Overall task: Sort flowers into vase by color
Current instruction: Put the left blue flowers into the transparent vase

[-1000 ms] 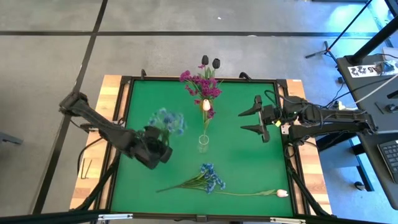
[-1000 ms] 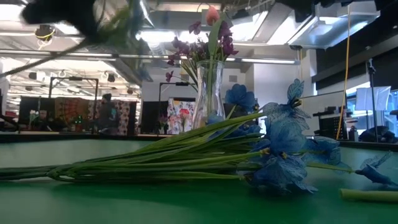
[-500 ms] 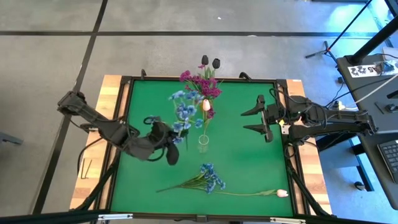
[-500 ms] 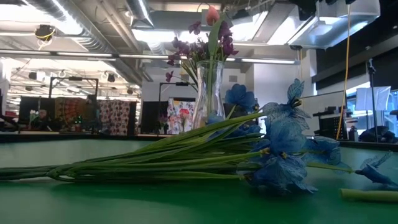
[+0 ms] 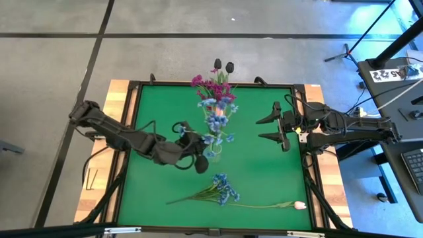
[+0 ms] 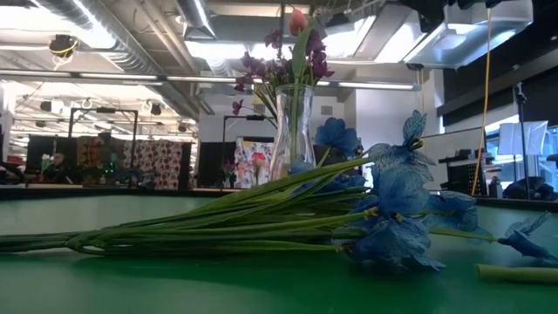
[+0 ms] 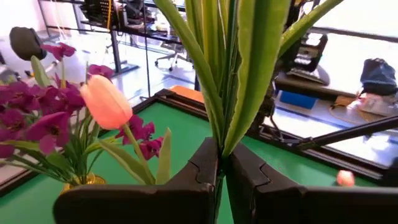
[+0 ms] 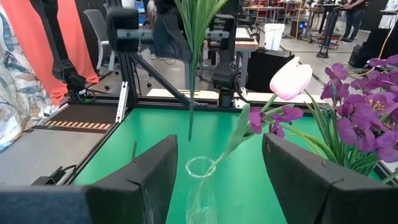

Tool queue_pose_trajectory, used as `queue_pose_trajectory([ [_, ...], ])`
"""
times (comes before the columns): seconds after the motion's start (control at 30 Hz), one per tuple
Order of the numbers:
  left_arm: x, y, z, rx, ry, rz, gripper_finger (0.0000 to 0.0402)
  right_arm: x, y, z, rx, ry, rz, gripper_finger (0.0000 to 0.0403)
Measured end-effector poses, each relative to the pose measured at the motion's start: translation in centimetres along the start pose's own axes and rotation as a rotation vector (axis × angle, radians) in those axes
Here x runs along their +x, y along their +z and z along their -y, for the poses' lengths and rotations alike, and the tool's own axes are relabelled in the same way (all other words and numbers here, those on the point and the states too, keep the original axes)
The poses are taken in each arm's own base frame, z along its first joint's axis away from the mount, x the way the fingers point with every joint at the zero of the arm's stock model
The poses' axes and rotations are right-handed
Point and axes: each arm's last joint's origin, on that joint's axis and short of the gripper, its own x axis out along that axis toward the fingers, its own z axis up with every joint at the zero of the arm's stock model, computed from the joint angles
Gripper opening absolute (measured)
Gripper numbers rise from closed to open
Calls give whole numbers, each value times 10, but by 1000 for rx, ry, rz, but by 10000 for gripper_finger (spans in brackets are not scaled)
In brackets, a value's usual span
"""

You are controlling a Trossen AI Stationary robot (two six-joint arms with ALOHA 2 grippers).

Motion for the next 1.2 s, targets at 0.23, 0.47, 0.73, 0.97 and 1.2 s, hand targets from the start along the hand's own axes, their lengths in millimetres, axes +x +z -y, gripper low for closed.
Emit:
queue_pose_trajectory([
  [0.23, 25, -17, 0, 52, 9, -45, 9, 0, 0, 0, 1, 0, -4, 234],
  [0.47, 33, -18, -5, 55, 33, -50, 9, 0, -2, 0, 3, 2, -16, 234],
  [0.73, 32, -18, -5, 68, 39, -48, 9, 0, -2, 0, 3, 2, -16, 234],
  [0.97, 23, -30, 2, 105, 72, 22, 9, 0, -2, 0, 3, 2, -16, 234],
  [1.2, 24, -43, -1, 59, 7, 60, 9, 0, -2, 0, 3, 2, -16, 234],
])
